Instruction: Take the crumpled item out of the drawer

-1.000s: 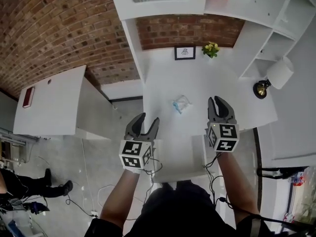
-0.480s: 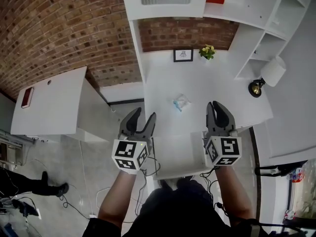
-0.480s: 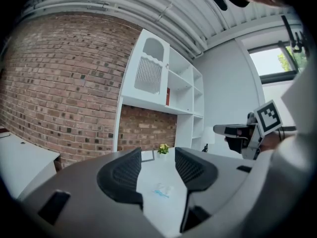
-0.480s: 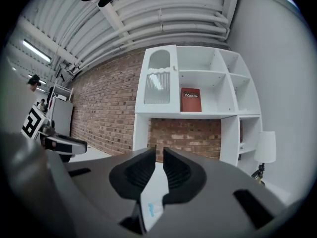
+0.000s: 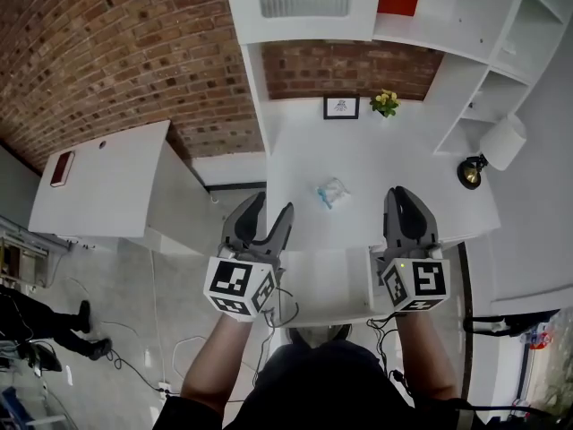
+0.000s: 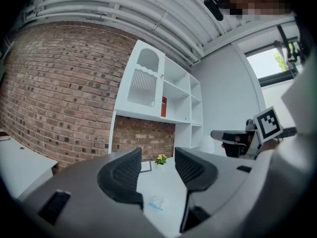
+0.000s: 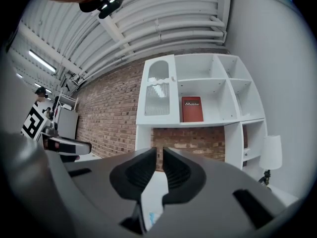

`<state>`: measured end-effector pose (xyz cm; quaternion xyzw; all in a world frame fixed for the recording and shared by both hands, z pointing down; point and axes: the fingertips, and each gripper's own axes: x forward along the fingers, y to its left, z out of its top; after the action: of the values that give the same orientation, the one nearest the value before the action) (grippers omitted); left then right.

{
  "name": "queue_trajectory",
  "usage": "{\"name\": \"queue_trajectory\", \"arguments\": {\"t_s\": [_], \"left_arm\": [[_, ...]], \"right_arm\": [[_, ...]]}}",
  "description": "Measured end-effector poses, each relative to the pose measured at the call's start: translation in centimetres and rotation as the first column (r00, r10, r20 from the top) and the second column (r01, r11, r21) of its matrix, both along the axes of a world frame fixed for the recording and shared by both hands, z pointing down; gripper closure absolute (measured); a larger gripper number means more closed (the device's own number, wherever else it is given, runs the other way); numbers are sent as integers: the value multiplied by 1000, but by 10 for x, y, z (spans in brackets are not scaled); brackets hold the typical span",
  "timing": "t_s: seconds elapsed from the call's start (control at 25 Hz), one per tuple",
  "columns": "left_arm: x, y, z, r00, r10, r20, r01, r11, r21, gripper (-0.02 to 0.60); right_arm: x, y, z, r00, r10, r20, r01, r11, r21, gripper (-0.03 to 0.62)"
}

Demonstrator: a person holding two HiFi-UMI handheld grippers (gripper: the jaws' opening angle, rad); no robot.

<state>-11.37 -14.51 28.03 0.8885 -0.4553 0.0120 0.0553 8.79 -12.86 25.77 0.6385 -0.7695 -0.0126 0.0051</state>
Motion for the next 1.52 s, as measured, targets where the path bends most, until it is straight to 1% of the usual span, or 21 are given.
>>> {"name": "queue_trajectory", "arguments": {"t_s": [0.32,0.48,0.68,0.84,1.08,1.52], "left_arm": [[30,8,2,1000,-16,14,17,1000,-8,373],[40,12,0,999,-25,22,25,1000,-5,373],[47,13,4,999,-39,3,39,999,-23,373],[53,15,3,999,-41,10,41,999,-19,373],[57,14,2,999,-46,-8,45,998,-32,373],[63,13,1,999,-49,-7,49,998,-30,374]], "right_arm": [[18,2,-1,999,-45,8,45,999,13,559],[24,7,-11,998,-57,-20,57,998,41,559],[31,9,-15,997,-61,-48,64,996,60,559],[38,10,-17,997,-61,-51,64,996,60,559],[43,10,-17,997,-71,-22,72,996,58,559],[46,7,-17,996,-92,-6,92,994,66,559]]}}
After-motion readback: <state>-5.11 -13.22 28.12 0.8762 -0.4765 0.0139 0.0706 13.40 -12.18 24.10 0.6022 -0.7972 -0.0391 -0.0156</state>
